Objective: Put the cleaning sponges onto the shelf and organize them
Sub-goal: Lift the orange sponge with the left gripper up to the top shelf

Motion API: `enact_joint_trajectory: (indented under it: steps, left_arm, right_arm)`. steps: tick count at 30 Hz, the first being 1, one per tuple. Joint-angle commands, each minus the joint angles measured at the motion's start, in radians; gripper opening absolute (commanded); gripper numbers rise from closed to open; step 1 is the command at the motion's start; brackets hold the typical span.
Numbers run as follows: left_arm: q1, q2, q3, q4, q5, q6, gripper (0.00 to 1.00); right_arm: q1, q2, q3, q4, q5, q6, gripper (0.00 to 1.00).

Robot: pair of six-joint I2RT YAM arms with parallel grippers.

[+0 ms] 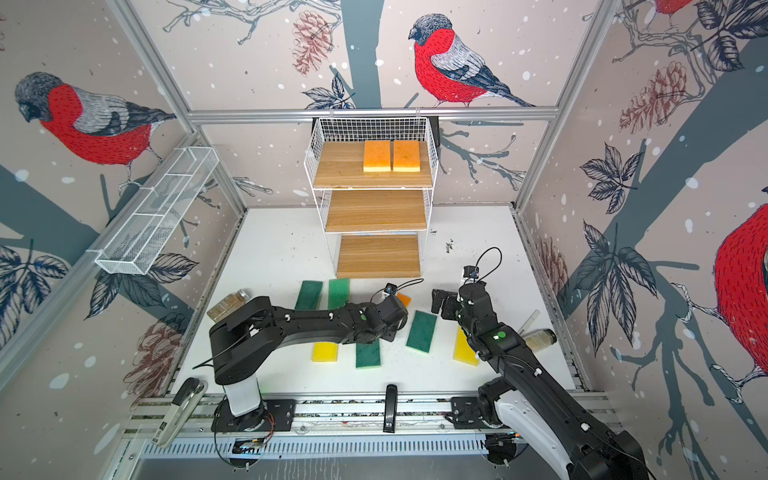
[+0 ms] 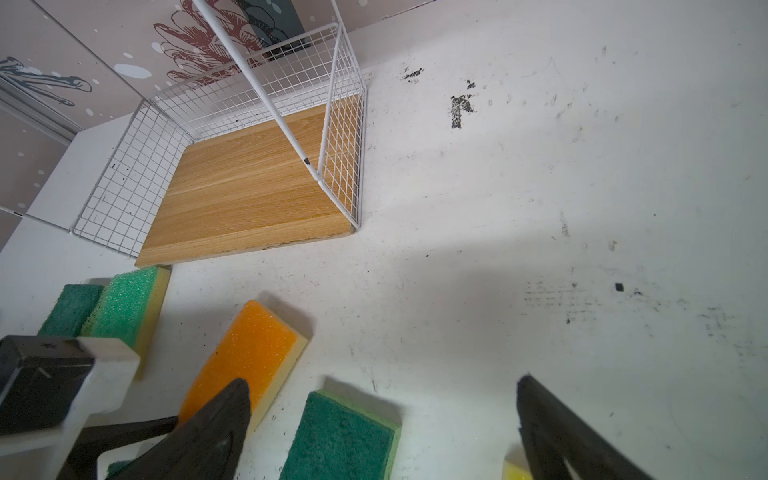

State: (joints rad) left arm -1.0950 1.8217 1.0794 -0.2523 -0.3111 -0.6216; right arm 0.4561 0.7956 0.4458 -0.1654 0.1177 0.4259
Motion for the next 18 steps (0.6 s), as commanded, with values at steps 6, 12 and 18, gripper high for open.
enact_joint_trajectory:
  steps: [6,12,18]
  left_arm:
    - [0.003,-0.120,0.002,-0.121,-0.060,0.008,0.49]
    - [0.003,-0.240,0.018,-0.226,-0.128,-0.007,0.49]
    - [0.003,-0.358,0.065,-0.348,-0.210,-0.014,0.50]
  right_arm:
    - [-0.001,0.007,0.024,0.018,-0.003,0.010,1.00]
    - [-0.002,0.020,0.037,0.027,-0.014,0.008,1.00]
    - [-0.001,0.035,0.054,0.030,-0.025,0.002,1.00]
